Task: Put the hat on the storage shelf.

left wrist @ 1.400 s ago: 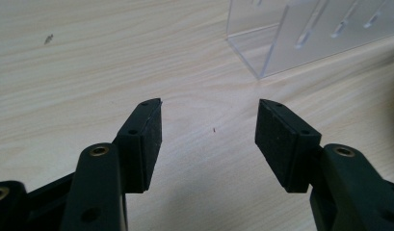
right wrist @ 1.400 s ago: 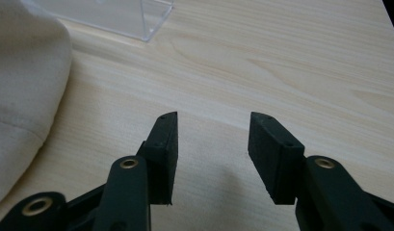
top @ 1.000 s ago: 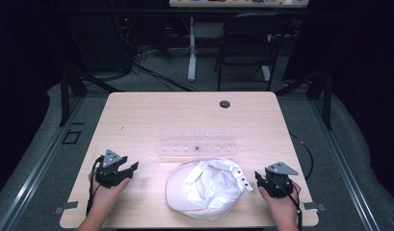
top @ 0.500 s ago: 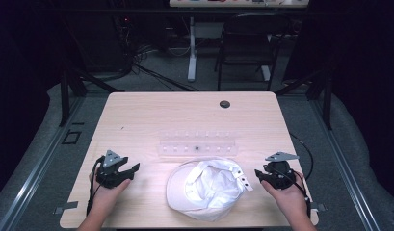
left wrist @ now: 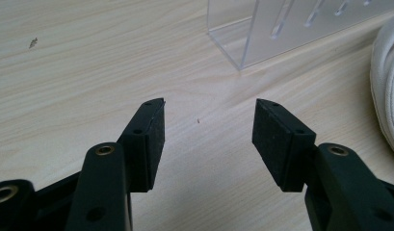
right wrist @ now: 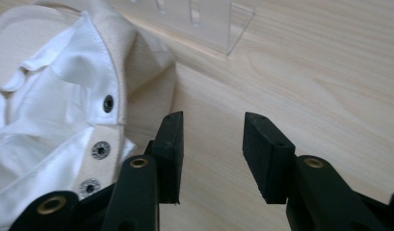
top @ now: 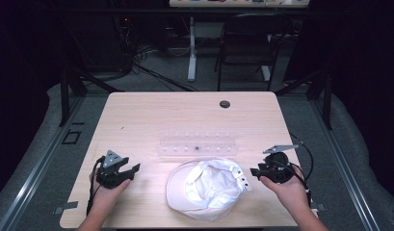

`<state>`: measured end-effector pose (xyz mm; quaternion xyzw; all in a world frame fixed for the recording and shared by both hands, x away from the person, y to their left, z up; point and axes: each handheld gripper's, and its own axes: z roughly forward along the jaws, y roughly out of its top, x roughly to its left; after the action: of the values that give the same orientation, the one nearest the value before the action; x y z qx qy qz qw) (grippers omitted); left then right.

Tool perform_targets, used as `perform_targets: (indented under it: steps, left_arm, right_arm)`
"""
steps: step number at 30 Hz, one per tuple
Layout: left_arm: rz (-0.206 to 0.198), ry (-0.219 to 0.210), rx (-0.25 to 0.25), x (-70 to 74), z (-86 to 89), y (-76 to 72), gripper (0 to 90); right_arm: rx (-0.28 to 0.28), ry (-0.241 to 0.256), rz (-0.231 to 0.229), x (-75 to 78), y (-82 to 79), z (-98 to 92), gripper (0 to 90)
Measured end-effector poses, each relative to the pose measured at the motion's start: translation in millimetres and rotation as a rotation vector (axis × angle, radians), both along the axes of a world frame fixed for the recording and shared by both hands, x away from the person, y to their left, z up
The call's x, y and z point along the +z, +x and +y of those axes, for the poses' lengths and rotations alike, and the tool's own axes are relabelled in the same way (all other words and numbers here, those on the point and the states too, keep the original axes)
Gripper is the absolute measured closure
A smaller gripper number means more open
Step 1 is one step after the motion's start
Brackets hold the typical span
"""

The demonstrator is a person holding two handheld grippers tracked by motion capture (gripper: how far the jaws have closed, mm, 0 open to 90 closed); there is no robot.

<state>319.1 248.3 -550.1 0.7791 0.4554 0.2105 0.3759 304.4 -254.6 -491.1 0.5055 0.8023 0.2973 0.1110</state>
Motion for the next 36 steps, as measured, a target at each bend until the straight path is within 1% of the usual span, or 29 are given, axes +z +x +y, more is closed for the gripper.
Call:
perform_targets:
  steps: [1,6,8,10,12,13,14,15,20,22,24,25,27,30,36]
  left_arm:
    - [0.0,-0.001,0.0,0.0,-0.1,0.0,46.0]
    - [0.004,0.002,0.0,0.1,0.2,0.3,46.3]
    - [0.009,-0.001,0.003,-0.4,0.1,0.5,46.5]
    - [0.012,0.002,0.003,-0.6,0.3,0.6,46.6]
    - [0.011,0.003,0.004,-0.7,0.4,0.6,46.6]
    - [0.01,0.003,0.005,-0.7,0.5,0.5,46.6]
    - [0.011,0.004,0.004,-0.7,0.6,0.6,46.6]
    - [0.01,0.004,0.003,-0.9,0.6,0.6,46.6]
    - [0.011,0.009,0.001,-0.6,0.1,0.5,46.6]
    - [0.01,0.014,-0.002,-0.6,0.0,0.5,46.7]
    - [0.012,0.014,-0.002,-0.6,-0.2,0.4,46.7]
    - [0.012,0.019,-0.006,-0.8,-0.2,0.6,46.7]
    - [0.011,0.019,-0.005,-1.1,-0.2,0.7,46.7]
    - [0.012,0.019,-0.002,-1.4,-0.3,0.9,46.7]
    - [0.013,0.025,-0.005,-1.5,-0.7,0.9,46.7]
  right_arm:
    - [0.005,0.008,0.017,1.2,0.9,-0.1,60.1]
    - [0.01,0.032,0.072,4.5,5.2,1.0,58.8]
    - [0.009,0.044,0.085,6.0,6.4,2.2,58.6]
    - [0.02,0.033,0.09,8.5,6.8,4.9,58.6]
    - [0.03,0.037,0.105,10.8,6.8,6.5,58.6]
    - [0.036,0.049,0.111,11.7,6.7,7.7,58.6]
    - [0.044,0.052,0.125,13.5,6.6,8.4,58.4]
    - [0.045,0.071,0.126,14.1,6.3,9.9,58.0]
    - [0.056,0.135,0.181,18.4,6.4,12.7,56.4]
    - [0.052,0.153,0.2,16.6,7.7,13.6,56.4]
    - [0.05,0.155,0.208,15.7,8.2,13.9,56.4]
    - [0.053,0.167,0.235,11.4,9.9,14.4,56.4]
    - [0.059,0.177,0.246,8.1,10.9,15.1,56.4]
    - [0.063,0.215,0.266,4.5,11.9,16.5,55.9]
    - [0.054,0.27,0.332,-4.9,15.2,19.1,55.3]
